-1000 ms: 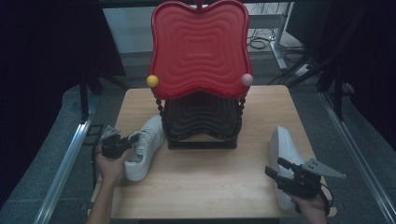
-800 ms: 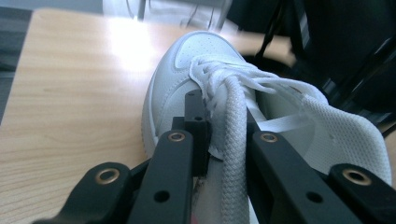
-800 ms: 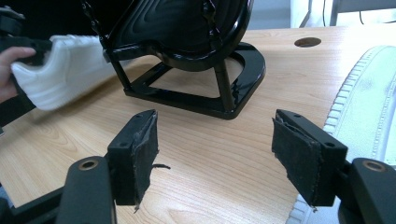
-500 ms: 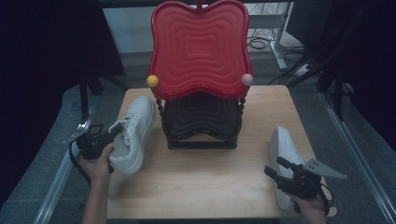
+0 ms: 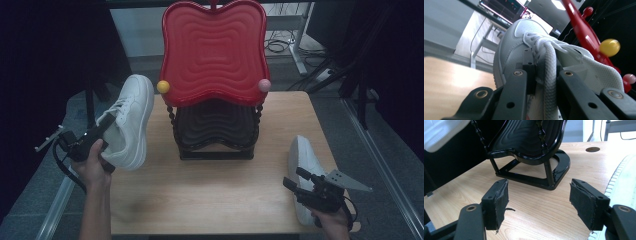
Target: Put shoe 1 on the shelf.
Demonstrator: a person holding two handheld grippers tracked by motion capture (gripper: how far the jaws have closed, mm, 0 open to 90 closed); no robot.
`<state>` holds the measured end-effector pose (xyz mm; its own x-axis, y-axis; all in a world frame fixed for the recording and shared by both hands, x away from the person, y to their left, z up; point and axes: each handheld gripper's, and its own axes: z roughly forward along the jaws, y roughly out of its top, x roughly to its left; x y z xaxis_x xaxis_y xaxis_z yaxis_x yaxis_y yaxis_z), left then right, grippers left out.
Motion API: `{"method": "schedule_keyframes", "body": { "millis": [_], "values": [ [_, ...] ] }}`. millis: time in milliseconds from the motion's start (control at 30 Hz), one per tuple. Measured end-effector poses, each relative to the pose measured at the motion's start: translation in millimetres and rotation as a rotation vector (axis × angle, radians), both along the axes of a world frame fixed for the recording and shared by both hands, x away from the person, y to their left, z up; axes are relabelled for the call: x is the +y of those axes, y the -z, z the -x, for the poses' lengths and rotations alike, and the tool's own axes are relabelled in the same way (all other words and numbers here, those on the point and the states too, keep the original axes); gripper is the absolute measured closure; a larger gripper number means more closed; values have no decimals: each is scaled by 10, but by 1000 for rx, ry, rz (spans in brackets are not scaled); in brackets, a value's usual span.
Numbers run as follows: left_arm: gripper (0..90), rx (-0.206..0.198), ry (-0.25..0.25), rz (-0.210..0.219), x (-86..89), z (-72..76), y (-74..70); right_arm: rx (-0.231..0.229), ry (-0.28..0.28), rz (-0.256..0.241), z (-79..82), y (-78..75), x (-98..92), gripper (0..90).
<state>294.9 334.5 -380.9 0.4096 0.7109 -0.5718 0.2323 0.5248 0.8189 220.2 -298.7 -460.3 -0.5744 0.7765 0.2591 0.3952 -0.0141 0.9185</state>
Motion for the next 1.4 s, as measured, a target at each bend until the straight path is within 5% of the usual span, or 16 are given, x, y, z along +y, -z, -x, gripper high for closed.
{"method": "schedule_keyframes", "body": {
  "millis": [400,567,800,1067,1400],
  "values": [
    [826,-86,-13,43,-61,-72,-631,-4,-1,-1,0,-4,1,311],
    [826,-110,-8,84,-112,-178,-960,1,9,3,-4,0,-17,311],
    [826,-132,-8,86,-302,-348,-1400,1,6,3,-5,-7,-11,310],
    [825,-148,5,45,-701,-513,-1777,-5,11,0,10,-20,-35,310],
    [824,-150,30,-33,-1228,-850,-1960,-15,22,-8,34,-58,-91,310]
  ]
}}
